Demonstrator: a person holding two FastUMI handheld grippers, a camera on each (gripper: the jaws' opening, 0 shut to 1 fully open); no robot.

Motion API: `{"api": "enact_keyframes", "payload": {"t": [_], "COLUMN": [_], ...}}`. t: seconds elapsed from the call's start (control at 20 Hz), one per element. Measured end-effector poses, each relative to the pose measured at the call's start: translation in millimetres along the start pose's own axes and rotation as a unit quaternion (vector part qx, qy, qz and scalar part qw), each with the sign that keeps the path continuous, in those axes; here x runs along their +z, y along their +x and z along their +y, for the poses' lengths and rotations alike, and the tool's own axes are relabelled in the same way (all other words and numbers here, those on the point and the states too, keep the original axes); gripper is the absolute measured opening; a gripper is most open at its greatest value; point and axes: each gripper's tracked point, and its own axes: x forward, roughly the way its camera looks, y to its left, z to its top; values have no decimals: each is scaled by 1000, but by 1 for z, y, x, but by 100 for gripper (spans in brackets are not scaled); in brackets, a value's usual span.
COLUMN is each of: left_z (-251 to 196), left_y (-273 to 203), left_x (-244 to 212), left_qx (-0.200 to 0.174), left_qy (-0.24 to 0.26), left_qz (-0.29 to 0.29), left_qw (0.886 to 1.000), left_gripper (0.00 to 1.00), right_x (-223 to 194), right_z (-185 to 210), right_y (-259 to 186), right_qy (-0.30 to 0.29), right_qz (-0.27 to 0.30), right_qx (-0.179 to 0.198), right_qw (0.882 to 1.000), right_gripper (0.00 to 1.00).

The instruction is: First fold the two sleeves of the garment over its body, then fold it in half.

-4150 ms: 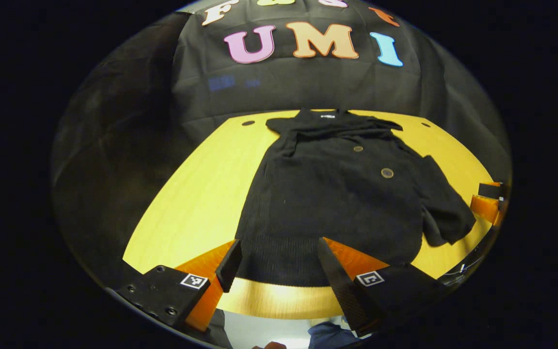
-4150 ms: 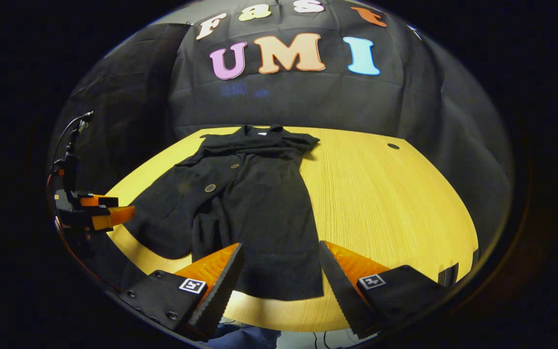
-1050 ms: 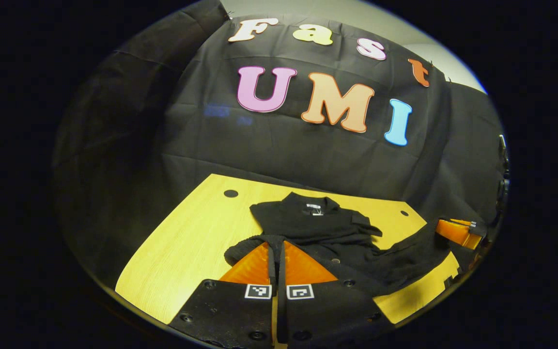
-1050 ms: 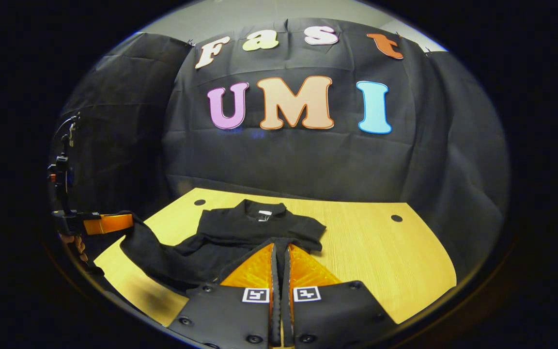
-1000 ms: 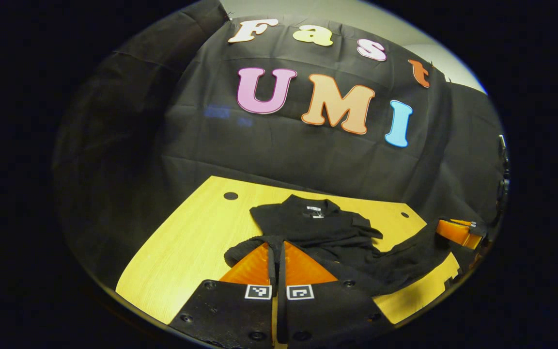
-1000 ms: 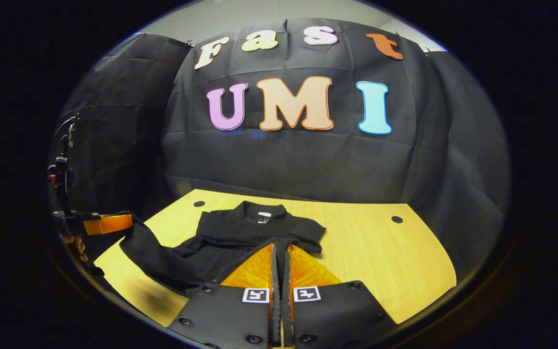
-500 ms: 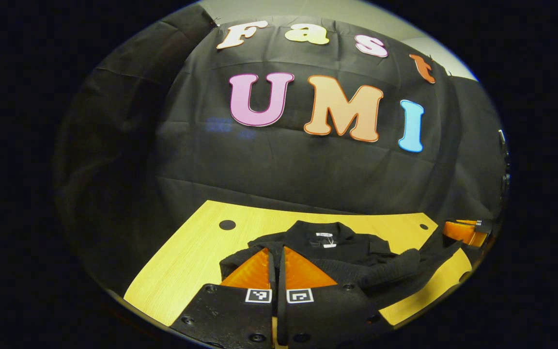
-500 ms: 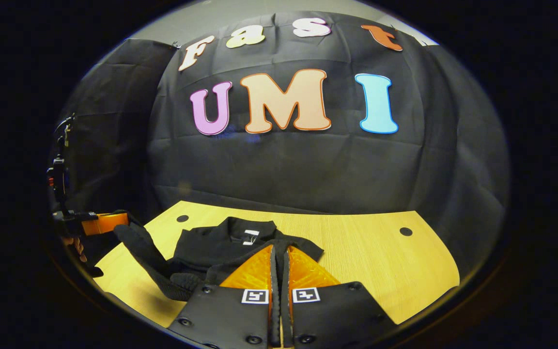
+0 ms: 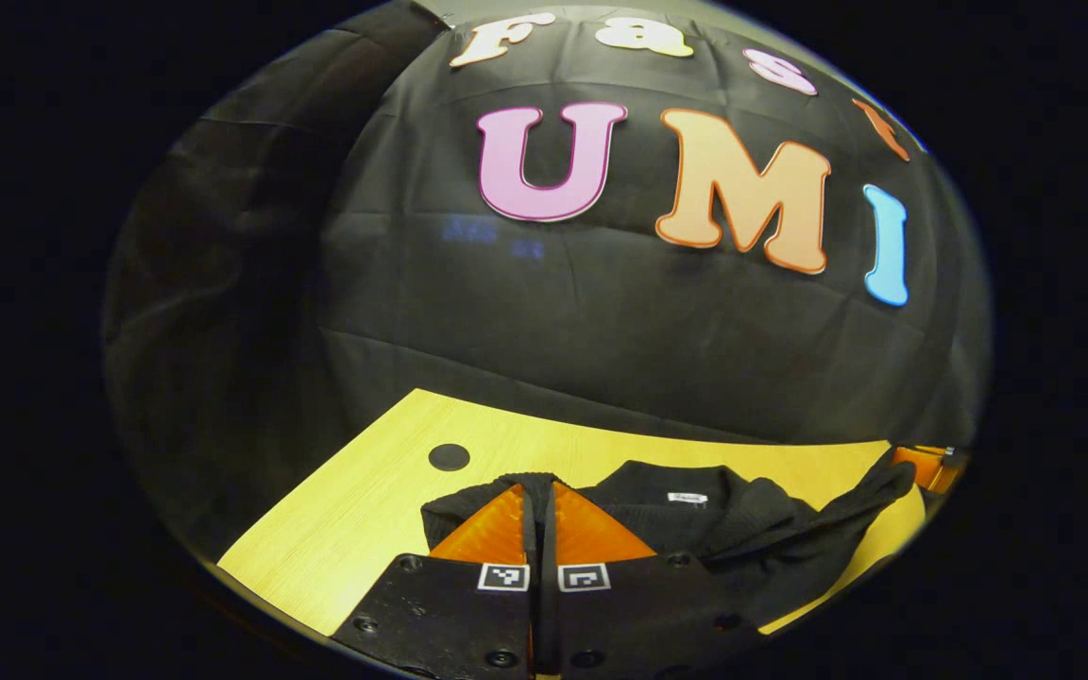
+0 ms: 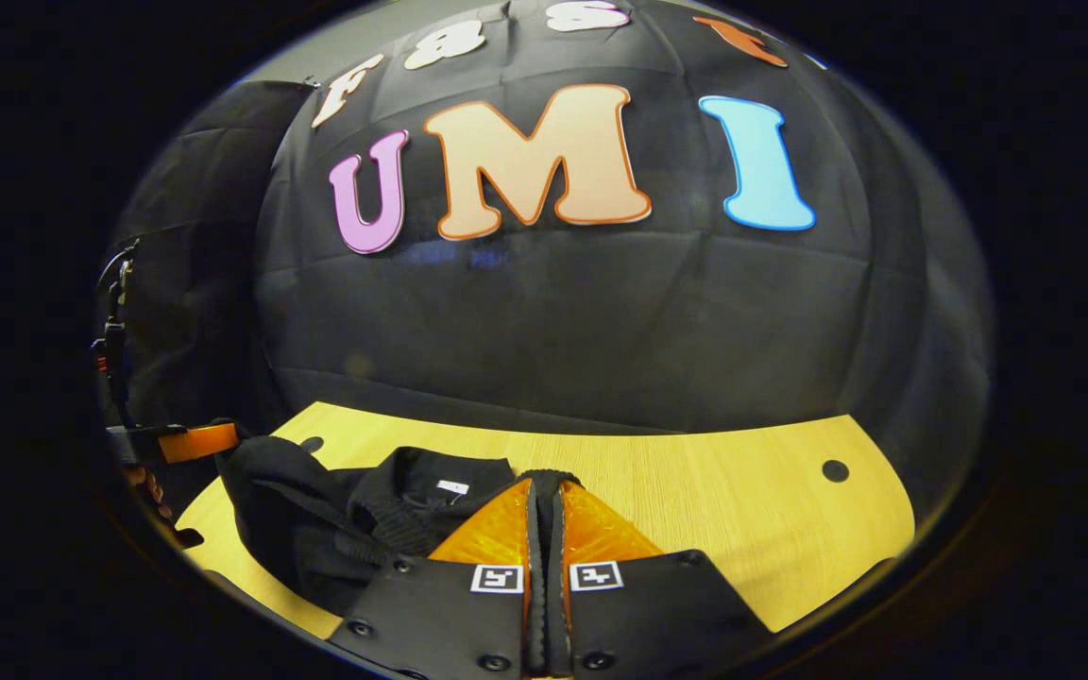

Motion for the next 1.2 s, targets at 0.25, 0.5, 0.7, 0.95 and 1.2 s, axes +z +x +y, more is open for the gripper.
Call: {"api": "enact_keyframes", "payload": {"t": [0.25, 0.5, 0.7, 0.95, 1.2], "left_z": [-7, -15, -19, -22, -13], "left_y": [48, 63, 58, 31, -15], "left_x": [-30, -42, -35, -19, 14], "left_qx": [9, -2, -7, -4, -2], "left_qy": [33, 54, 60, 50, 43], "left_qz": [31, 48, 48, 41, 0], "left_qw": [999, 997, 997, 998, 999], "left_gripper": [0, 9, 90, 91, 90], "right_x": [-30, -48, -37, -21, -3], "right_z": [-14, -19, -25, -24, -9], "right_y": [51, 67, 57, 30, -24], "right_qy": [30, 48, 38, 22, 12], "right_qz": [44, 76, 59, 46, 10], "right_qx": [-12, -13, -15, -15, -7], "right_qw": [999, 996, 997, 999, 1000], "right_gripper": [4, 22, 66, 95, 98]}}
